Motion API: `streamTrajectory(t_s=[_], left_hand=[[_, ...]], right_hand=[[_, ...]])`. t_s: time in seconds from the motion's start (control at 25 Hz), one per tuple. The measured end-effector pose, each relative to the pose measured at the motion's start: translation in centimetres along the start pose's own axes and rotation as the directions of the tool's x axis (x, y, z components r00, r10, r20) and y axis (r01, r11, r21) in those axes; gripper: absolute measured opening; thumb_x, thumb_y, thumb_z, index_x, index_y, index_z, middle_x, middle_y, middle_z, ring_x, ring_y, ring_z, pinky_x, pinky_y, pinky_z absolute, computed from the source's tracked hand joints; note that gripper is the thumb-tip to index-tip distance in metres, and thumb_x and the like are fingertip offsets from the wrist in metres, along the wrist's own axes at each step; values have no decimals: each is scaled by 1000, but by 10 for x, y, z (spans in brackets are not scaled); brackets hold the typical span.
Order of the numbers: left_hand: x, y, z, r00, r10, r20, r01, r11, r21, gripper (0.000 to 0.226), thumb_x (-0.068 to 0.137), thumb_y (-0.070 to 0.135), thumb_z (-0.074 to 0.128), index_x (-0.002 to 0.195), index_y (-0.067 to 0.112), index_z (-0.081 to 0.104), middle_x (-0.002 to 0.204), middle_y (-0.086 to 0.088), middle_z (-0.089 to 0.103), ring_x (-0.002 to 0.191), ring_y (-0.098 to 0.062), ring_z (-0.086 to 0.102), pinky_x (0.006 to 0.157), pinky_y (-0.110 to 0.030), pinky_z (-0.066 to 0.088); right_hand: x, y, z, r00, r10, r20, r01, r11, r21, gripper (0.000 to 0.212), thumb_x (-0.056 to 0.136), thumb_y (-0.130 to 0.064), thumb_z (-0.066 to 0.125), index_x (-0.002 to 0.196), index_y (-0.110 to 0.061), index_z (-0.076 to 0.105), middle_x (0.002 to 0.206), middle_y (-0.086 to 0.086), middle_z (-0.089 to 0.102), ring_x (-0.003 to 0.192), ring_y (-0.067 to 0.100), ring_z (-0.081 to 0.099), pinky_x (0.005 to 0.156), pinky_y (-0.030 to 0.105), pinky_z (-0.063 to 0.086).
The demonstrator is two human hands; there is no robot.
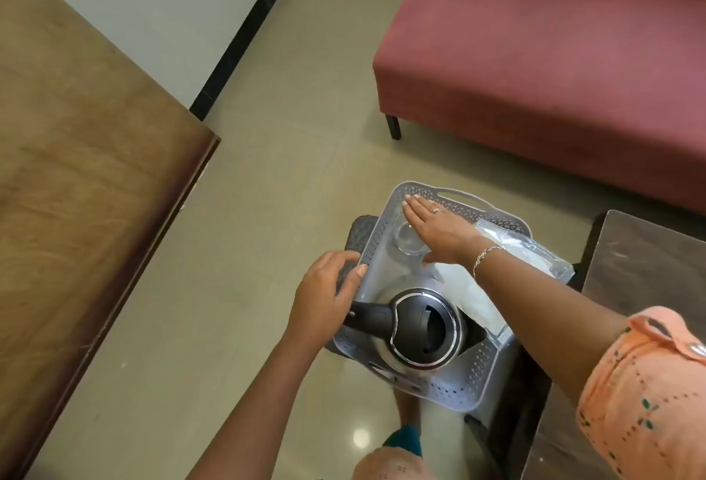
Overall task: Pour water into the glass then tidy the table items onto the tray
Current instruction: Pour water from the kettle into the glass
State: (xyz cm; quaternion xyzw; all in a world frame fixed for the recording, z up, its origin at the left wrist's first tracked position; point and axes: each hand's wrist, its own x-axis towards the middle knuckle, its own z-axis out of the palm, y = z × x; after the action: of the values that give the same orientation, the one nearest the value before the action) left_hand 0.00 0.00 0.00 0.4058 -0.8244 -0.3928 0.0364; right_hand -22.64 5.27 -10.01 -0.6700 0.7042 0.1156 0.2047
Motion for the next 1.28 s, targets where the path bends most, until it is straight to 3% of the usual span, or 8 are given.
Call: streamTrajectory(t_s=[0.32, 0.72, 0.8, 0.88, 0.96, 1.04, 1.2, 1.28], left_hand=[[1, -2, 3, 999, -38, -35, 35, 997, -70, 35, 94, 30, 47, 123, 14, 53, 116, -1, 62, 110, -13, 55, 88, -22, 41], [4, 63, 14, 1000, -27, 10, 29, 981, -192, 36, 91, 28, 54, 123, 12, 53, 125, -1, 58, 114, -12, 53, 97, -24, 41], [6, 89, 21, 989, -107, 100, 138, 915, -379, 48, 89, 34, 57, 130, 12, 47, 135, -3, 51, 125, -14, 47, 107, -34, 37], [2, 115, 27, 960, -143, 240, 262, 762, -593, 65, 81, 46, 62, 133, 12, 43, 138, -4, 48, 127, -13, 46, 110, -39, 35], [-6, 133, 31, 924, -103, 367, 349, 619, -703, 57, 75, 51, 67, 118, 17, 53, 116, 2, 60, 110, -9, 56, 104, -36, 41], [-20, 146, 37, 908, -49, 416, 375, 535, -757, 42, 69, 45, 70, 102, 20, 60, 96, 2, 62, 95, -13, 60, 93, -32, 50], [-50, 157, 54, 884, -18, 467, 425, 450, -785, 60, 56, 49, 67, 107, 17, 61, 103, -14, 62, 92, -22, 62, 78, -32, 56], [-66, 160, 63, 863, -11, 506, 455, 454, -766, 66, 56, 49, 66, 113, 15, 59, 107, -17, 62, 94, -24, 62, 79, -34, 55]], right_hand=[[11, -8, 2, 999, 28, -31, -27, 999, 22, 98, 72, -20, 73, 145, -3, 9, 149, 14, 23, 133, 32, 24, 107, 39, 35], [-83, 1, -75, 929, 168, -331, -52, 942, 332, 95, 57, -19, 77, 138, -3, 31, 140, 15, 38, 126, 34, 36, 101, 42, 38], [-115, -1, -93, 887, 212, -410, -42, 922, 385, 93, 56, -20, 76, 137, -3, 33, 138, 15, 40, 126, 34, 37, 102, 42, 38], [-150, -6, -108, 840, 246, -483, -24, 907, 420, 89, 57, -28, 69, 136, -3, 36, 136, 16, 44, 124, 34, 39, 101, 41, 37], [-179, -12, -117, 801, 251, -544, 5, 905, 425, 87, 58, -41, 55, 134, -2, 39, 132, 16, 47, 121, 32, 41, 101, 37, 36], [-207, -16, -118, 769, 254, -587, 26, 905, 425, 87, 59, -47, 49, 133, -2, 40, 131, 15, 49, 121, 26, 39, 99, 32, 34], [-254, -27, -100, 732, 327, -597, 118, 803, 584, 93, 65, -45, 69, 141, -12, 27, 139, 6, 42, 126, 11, 33, 103, 9, 24], [-273, -34, -83, 725, 393, -565, 186, 678, 711, 102, 63, -44, 75, 144, -17, 17, 146, -2, 34, 133, 7, 32, 108, 12, 23]])
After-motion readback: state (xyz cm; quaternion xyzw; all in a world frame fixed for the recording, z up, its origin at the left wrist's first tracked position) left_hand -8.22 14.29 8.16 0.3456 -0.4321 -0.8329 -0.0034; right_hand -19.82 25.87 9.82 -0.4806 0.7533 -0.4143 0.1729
